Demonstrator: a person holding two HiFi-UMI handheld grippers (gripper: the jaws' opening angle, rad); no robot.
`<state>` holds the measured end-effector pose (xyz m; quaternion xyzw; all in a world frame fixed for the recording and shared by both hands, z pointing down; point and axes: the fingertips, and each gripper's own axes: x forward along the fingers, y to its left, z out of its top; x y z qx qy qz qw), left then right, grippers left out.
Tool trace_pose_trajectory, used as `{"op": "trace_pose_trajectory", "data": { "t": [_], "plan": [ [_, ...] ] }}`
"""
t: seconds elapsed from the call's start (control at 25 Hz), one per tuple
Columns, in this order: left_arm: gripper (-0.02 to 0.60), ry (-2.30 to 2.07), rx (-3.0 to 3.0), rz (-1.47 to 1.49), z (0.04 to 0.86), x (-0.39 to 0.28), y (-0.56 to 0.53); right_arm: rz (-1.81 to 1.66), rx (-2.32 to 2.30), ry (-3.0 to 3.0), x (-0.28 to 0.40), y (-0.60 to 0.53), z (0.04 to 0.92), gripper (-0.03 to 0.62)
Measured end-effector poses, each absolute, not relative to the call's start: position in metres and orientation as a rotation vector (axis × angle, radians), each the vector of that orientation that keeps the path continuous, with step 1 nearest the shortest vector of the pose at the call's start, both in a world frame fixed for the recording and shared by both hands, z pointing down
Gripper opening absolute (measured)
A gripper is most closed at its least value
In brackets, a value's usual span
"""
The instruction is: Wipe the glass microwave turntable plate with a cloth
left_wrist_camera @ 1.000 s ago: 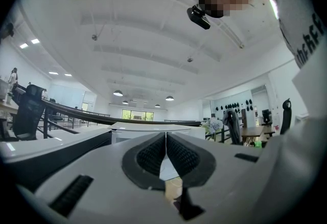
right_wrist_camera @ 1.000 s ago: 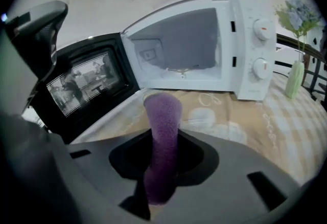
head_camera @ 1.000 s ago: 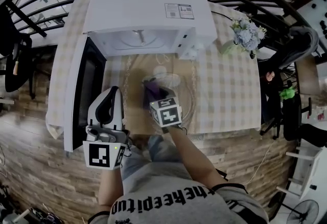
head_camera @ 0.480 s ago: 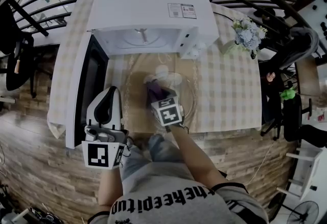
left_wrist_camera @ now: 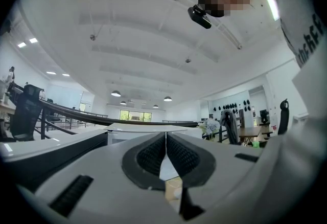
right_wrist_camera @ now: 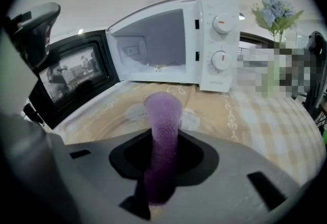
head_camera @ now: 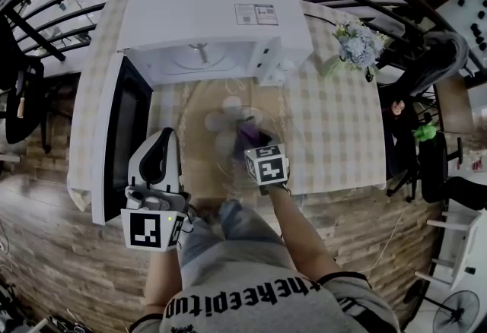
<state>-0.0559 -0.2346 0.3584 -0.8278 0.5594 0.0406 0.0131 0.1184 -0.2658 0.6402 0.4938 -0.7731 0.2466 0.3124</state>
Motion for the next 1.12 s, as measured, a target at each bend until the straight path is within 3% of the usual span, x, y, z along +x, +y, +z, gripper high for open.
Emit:
{"op": "trace_pose_trajectory", "data": {
  "t": [0.76,0.96,1.12],
  "plan": [
    [0.011,1.706,-2.599,0.126,0.356,-0.043,-0.234,0.650,1.522,-1.876,0.226,-0.253,0.639,0.110],
    [0.011,1.699,-2.600,0.128,0.354,-0.047,-0.230,0.637,1.531,-1.830,0.223,-0.252,0.636,0.109],
    [0.011,1.696,-2.603,0.126,0.354,-0.050,-0.224,0.692,1.480,-1.923,0.182,-0.247,0.628,0.109]
  ]
}}
